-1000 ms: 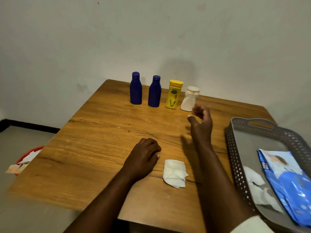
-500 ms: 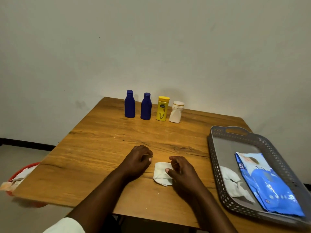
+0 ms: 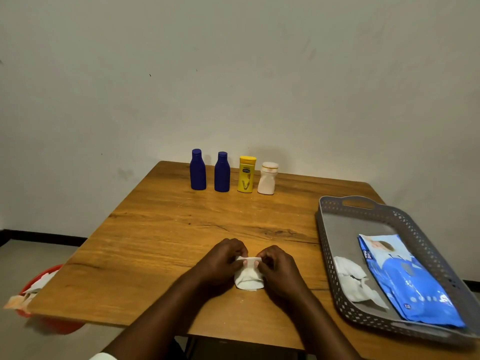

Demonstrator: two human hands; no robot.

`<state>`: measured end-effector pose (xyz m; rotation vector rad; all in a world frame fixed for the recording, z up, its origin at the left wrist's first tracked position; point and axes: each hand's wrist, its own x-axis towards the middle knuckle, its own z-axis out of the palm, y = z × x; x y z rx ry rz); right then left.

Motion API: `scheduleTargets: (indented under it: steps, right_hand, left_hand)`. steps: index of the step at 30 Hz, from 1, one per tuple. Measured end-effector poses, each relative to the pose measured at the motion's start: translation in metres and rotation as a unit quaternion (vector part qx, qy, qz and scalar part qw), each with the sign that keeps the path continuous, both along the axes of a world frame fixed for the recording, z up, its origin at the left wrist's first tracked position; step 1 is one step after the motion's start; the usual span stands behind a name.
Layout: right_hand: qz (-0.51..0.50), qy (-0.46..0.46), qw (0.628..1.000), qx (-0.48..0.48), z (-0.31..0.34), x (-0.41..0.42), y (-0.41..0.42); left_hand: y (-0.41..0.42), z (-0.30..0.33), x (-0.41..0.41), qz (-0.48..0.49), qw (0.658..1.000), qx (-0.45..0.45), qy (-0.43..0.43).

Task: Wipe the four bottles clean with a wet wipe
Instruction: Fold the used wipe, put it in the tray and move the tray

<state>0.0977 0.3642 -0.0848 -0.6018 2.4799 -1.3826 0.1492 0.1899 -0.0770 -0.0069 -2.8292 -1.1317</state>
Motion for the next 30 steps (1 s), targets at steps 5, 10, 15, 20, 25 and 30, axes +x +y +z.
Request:
scheduleTargets:
  steps: [5, 10, 15, 20, 25, 30]
  right_hand:
    - [0.004, -0.161, 0.969, -0.187, 0.013, 0.003, 0.005]
    - [0.032, -0.175, 0.950, -0.256, 0.023, -0.004, 0.012]
    - [0.045, -0.118, 0.955, -0.268, 0.029, -0.015, 0.019]
    - [0.058, -0.020, 0.965, -0.254, 0.034, -0.020, 0.024]
    - [0.075, -0.023, 0.966, -0.245, 0.041, -0.021, 0.024]
    - [0.059, 0.017, 0.978, -0.199, 0.038, -0.018, 0.019]
  left_hand:
    - [0.002, 0.016, 0.003, -0.010, 0.997, 0.078, 0.017]
    - [0.015, 0.040, 0.009, -0.032, 0.990, 0.127, 0.058]
    - [0.023, 0.055, 0.014, -0.033, 0.978, 0.197, 0.062]
    - [0.020, 0.053, 0.018, -0.039, 0.966, 0.254, 0.015]
    - [0.014, 0.044, 0.025, -0.044, 0.981, 0.186, -0.005]
    - [0.018, 0.042, 0.033, -0.024, 0.986, 0.155, 0.053]
